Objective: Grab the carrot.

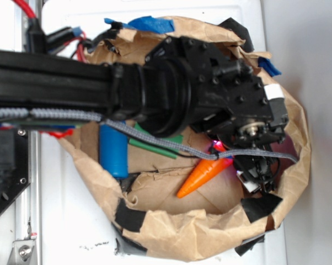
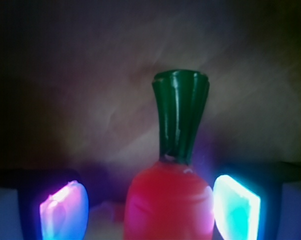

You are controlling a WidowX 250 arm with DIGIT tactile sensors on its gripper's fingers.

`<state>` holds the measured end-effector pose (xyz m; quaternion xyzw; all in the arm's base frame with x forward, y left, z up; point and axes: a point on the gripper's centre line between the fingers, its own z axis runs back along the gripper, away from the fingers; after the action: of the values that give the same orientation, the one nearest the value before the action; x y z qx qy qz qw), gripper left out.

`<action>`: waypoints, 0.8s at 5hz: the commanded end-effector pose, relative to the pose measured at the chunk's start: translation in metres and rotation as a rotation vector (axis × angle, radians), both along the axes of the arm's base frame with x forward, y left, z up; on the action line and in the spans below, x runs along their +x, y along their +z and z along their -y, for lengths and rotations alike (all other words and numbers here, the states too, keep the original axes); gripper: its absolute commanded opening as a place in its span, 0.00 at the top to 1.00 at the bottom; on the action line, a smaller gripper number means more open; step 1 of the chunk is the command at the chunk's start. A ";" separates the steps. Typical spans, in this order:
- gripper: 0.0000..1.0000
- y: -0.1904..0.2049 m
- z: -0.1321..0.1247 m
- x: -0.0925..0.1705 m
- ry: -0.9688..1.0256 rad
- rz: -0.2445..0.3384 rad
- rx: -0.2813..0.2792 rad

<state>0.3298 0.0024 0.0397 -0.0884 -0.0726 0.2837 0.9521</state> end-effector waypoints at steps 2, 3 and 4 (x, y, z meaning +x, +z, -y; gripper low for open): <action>1.00 -0.001 0.013 -0.031 -0.151 0.002 -0.025; 1.00 -0.001 0.013 -0.031 -0.145 0.000 -0.025; 1.00 0.000 0.013 -0.031 -0.140 -0.005 -0.024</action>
<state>0.2987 -0.0120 0.0308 -0.0982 -0.0506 0.2107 0.9713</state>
